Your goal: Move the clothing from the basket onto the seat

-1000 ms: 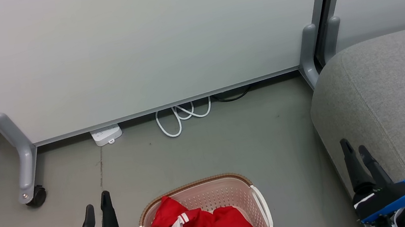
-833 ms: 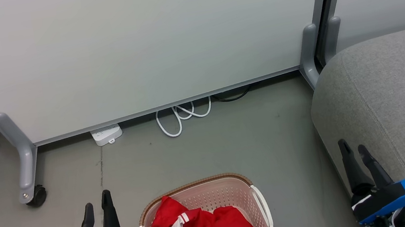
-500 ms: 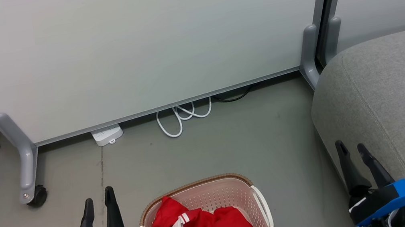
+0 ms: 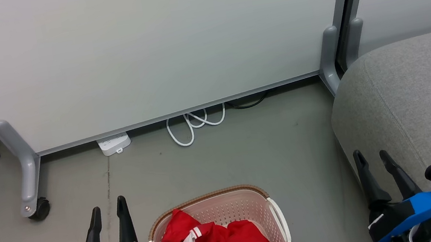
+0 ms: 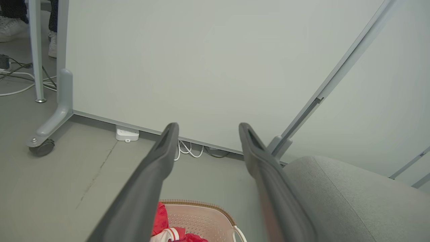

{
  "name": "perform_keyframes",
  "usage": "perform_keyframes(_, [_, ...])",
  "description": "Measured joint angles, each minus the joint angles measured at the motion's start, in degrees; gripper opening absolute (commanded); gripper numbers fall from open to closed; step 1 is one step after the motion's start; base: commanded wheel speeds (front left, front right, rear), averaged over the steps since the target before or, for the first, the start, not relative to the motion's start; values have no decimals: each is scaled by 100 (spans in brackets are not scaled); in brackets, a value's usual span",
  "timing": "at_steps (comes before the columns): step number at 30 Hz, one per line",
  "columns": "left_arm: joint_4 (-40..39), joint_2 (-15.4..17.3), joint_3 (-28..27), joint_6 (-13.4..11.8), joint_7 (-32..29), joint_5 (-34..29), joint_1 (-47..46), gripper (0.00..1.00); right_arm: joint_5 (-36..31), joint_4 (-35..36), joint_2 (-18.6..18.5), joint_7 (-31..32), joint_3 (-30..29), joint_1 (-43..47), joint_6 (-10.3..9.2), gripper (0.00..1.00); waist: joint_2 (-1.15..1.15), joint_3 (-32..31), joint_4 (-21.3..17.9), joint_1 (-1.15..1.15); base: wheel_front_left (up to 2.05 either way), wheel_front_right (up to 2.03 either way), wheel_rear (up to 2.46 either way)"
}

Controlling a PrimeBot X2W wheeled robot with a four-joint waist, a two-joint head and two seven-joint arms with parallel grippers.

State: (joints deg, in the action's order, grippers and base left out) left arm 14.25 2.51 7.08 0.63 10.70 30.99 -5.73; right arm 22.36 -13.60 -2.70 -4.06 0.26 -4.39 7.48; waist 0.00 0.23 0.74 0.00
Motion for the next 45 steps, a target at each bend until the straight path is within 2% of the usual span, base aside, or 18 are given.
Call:
perform_keyframes(33, [27,18,220,-156,363,-1243,-34,100,-1396,56,-4,-210,91,4,1,100,0,-45,54,0,0,0,0])
perform_keyframes(45, [41,21,266,-202,431,-1389,-35,100,-1604,26,-7,-277,101,4,1,100,0,-69,46,0,0,0,0])
